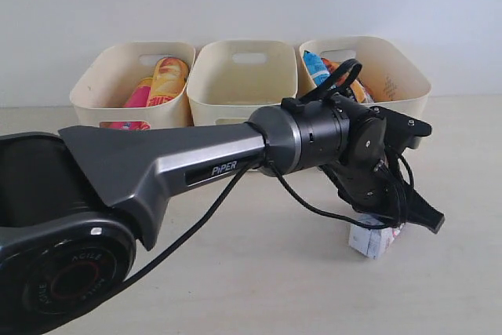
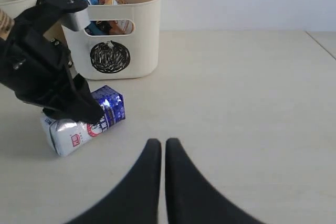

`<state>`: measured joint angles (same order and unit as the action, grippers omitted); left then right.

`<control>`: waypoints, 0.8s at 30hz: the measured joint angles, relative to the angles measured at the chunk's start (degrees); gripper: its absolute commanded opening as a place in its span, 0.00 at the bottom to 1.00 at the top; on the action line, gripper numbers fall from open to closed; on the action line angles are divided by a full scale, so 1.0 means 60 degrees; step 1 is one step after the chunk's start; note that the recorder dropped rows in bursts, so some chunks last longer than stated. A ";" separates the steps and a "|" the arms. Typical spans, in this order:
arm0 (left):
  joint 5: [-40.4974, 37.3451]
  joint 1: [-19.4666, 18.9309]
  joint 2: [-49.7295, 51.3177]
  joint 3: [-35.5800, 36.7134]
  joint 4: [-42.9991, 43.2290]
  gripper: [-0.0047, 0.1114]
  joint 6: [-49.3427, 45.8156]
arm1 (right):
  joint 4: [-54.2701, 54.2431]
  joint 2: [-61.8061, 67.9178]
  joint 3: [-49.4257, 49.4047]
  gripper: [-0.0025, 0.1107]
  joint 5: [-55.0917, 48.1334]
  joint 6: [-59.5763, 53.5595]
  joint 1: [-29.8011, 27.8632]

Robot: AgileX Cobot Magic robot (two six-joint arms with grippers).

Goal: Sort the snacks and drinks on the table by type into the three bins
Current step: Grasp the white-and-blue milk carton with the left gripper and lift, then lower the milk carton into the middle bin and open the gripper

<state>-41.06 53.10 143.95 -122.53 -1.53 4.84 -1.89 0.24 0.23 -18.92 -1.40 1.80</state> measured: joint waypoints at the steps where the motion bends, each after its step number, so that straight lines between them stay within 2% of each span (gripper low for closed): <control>1: -0.0021 0.0000 0.0000 0.0000 0.0000 0.07 0.0000 | 0.0000 0.0000 0.0000 0.02 0.0000 0.0000 0.0000; 14: -0.0664 0.0000 -0.1072 0.0000 0.0254 0.07 -0.0586 | 0.0000 0.0000 0.0000 0.02 0.0000 0.0000 0.0000; 19: -0.0934 0.0000 -0.1373 0.0000 0.0873 0.07 -0.0686 | 0.0000 0.0000 0.0000 0.02 0.0000 0.0000 0.0000; 24: -0.1055 -0.0346 -0.2012 0.0000 0.1050 0.07 -0.0705 | 0.0000 0.0000 0.0000 0.02 0.0000 0.0000 0.0000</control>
<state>-47.39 51.02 131.87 -122.53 4.77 0.61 -1.89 0.24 0.23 -18.92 -1.40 1.80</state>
